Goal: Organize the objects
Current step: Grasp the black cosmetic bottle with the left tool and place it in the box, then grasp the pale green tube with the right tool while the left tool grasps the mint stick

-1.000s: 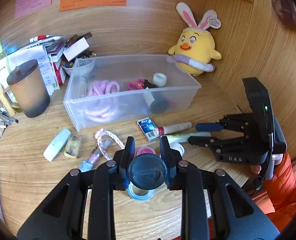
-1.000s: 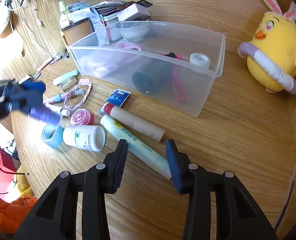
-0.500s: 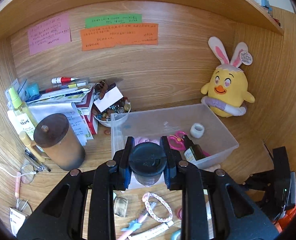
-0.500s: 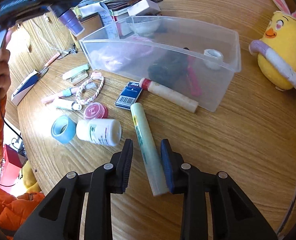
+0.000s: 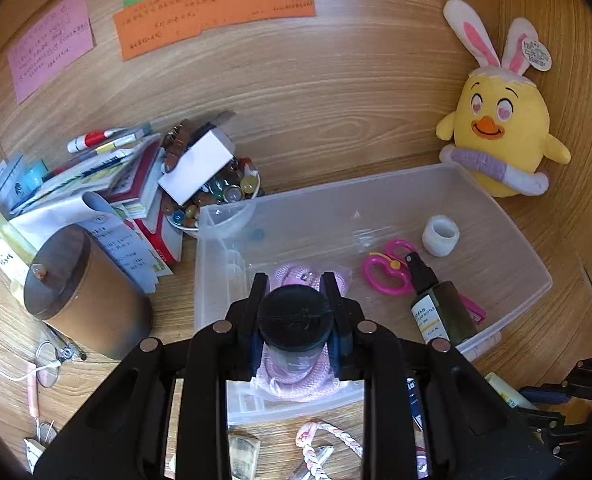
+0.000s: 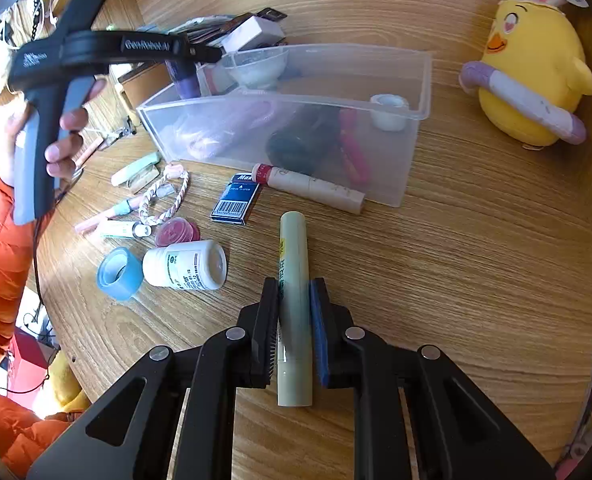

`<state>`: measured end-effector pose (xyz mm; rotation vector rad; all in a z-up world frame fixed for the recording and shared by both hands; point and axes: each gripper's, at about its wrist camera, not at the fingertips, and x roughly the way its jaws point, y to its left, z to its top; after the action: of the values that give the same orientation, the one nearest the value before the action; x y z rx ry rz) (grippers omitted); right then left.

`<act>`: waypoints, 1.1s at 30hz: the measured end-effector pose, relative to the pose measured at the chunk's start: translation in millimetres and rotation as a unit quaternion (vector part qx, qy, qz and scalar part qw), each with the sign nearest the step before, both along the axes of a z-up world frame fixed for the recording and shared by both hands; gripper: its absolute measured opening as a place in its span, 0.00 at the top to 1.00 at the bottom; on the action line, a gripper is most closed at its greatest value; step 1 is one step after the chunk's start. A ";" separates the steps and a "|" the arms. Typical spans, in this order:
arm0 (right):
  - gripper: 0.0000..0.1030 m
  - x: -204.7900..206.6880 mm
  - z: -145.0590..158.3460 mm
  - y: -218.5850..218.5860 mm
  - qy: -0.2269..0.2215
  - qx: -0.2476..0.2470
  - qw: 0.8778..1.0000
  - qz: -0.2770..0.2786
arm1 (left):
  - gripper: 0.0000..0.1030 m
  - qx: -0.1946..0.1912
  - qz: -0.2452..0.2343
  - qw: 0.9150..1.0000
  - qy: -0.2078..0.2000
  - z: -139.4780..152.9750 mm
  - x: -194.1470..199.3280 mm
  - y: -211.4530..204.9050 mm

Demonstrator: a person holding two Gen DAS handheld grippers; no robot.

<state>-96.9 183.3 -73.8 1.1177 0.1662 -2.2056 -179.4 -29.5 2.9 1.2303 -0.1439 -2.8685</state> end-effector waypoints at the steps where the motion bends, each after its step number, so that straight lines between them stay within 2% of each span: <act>1: 0.86 1.0 2.4 1.7 0.002 -0.004 1.000 -0.003 | 0.75 0.002 -0.005 1.000 -0.001 -0.5 1.8 1.6; 3: 0.86 2.7 7.8 5.2 0.007 -0.012 1.000 -0.008 | 0.71 0.004 -0.016 1.000 0.000 0.9 8.2 6.5; 5: 0.86 3.4 13.6 7.3 0.012 -0.019 1.000 -0.013 | 0.55 0.011 -0.025 1.000 0.005 5.8 17.0 10.0; 7: 0.86 3.3 19.6 9.3 0.017 -0.025 0.999 -0.015 | 0.46 0.018 -0.031 0.999 0.018 13.0 28.6 11.8; 10: 0.86 2.5 26.7 6.6 0.026 -0.032 0.999 -0.018 | 0.43 0.023 -0.038 0.998 0.032 23.4 46.5 11.7; 14: 0.86 1.5 36.4 3.0 0.036 -0.043 0.998 -0.019 | 0.35 0.029 -0.030 0.998 0.043 31.2 70.0 -2.0; 20: 0.86 -5.8 54.0 -2.3 0.060 -0.058 0.996 -0.029 | 0.34 0.031 0.001 0.999 0.026 18.1 89.4 -34.6; 29: 0.86 -25.7 69.0 -10.0 0.077 -0.057 0.994 -0.053 | 0.34 0.048 0.043 0.997 -0.033 -33.3 93.5 -77.7; 33: 0.86 -39.7 70.1 -14.6 0.073 -0.058 0.993 -0.065 | 0.47 0.052 0.046 0.995 -0.066 -56.1 90.8 -91.0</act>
<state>-136.6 168.7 -3.7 0.9277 0.0256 -2.3813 -88.6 -120.4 -53.2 1.4054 0.0589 -2.7475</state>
